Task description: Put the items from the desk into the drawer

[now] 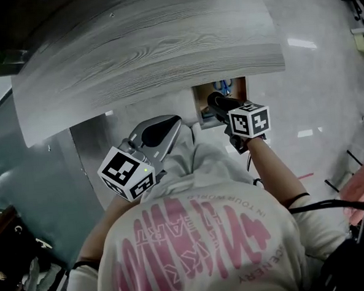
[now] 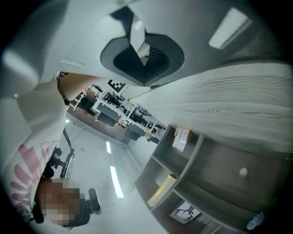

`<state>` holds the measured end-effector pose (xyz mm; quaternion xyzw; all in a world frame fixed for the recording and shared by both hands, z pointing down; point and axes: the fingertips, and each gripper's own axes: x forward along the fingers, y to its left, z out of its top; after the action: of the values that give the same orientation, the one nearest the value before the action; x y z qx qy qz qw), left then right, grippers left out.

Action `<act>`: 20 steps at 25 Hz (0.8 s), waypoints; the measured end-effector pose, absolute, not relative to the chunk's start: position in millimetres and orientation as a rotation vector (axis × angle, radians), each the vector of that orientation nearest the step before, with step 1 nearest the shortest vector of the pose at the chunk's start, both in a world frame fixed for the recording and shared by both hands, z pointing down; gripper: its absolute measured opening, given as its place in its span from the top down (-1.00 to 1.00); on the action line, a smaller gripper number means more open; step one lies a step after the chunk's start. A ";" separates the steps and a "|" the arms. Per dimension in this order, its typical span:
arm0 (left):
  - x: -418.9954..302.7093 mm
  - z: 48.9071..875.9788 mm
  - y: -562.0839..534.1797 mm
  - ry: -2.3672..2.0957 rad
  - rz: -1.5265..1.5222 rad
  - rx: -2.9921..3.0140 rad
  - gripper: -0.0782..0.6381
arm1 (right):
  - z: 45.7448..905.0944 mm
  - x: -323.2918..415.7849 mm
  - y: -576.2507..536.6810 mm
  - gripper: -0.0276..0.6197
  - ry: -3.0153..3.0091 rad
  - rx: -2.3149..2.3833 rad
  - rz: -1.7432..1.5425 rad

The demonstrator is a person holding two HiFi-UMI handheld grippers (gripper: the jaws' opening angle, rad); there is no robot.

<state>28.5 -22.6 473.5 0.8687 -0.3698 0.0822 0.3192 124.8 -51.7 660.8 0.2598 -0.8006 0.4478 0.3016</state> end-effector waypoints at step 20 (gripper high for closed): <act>2.0 490.4 4.2 -1.099 0.189 2.167 0.73 | 721.9 116.0 -39.2 0.82 -1.939 0.595 0.962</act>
<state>2.0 4.2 490.4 0.8346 -0.4234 0.0728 0.3447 116.0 -39.2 721.9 0.2387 -0.7784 0.3861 0.4336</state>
